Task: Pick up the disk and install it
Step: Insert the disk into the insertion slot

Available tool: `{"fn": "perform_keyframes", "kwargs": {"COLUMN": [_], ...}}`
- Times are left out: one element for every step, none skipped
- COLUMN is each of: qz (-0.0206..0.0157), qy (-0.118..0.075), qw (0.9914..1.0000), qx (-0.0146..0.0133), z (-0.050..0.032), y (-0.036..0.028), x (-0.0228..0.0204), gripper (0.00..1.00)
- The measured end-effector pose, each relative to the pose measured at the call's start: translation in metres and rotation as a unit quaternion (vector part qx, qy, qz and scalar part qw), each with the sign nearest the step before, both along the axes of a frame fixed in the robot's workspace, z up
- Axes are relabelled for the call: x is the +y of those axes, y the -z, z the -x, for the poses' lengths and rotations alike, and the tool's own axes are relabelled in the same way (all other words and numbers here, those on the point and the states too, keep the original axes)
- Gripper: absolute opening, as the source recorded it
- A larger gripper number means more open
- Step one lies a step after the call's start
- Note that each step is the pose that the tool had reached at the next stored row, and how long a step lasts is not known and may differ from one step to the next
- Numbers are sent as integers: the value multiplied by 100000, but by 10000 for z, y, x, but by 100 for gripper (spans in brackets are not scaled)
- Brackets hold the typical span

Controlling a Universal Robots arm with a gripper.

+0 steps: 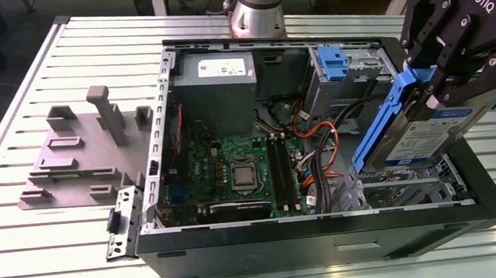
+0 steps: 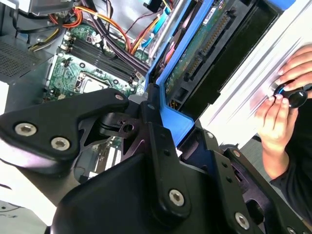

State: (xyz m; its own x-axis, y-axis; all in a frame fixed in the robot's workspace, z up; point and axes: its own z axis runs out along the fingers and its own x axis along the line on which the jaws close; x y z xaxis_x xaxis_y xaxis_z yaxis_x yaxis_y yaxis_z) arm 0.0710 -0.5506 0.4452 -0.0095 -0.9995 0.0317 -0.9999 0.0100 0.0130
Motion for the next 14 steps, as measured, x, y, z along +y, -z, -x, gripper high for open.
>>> {"fn": "perform_keyframes", "kwargs": {"qz": [-6, -6, -10, -8, -11, -9, -12, -9, -7, -7, -13, -13, -13, -7], "qy": [0, 1, 0, -1, 1, 1, 1, 1, 3, 2, 2, 2, 9, 10], "qw": [100000, 100000, 100000, 100000, 100000, 100000, 100000, 100000, 100000, 100000, 100000, 100000, 100000, 100000], "qx": [1, 0, -1, 1, 1, 0, 0, 1, 1, 1, 0, 1, 1, 1], "z": [-5, -10, -16, -22, -26, -30, -35, -41, -46, -52, -56, -59, -60, -61], "y": [6, 12, 18, 23, 29, 33, 37, 40, 43, 46, 50, 53, 57, 60], "x": [-4, -7, -11, -14, -17, -20, -22, -23, -25, -27, -29, -30, -31, -33], "gripper": [36, 36, 36, 36, 36, 36, 36, 36, 36, 36, 36, 36, 36, 36]}}
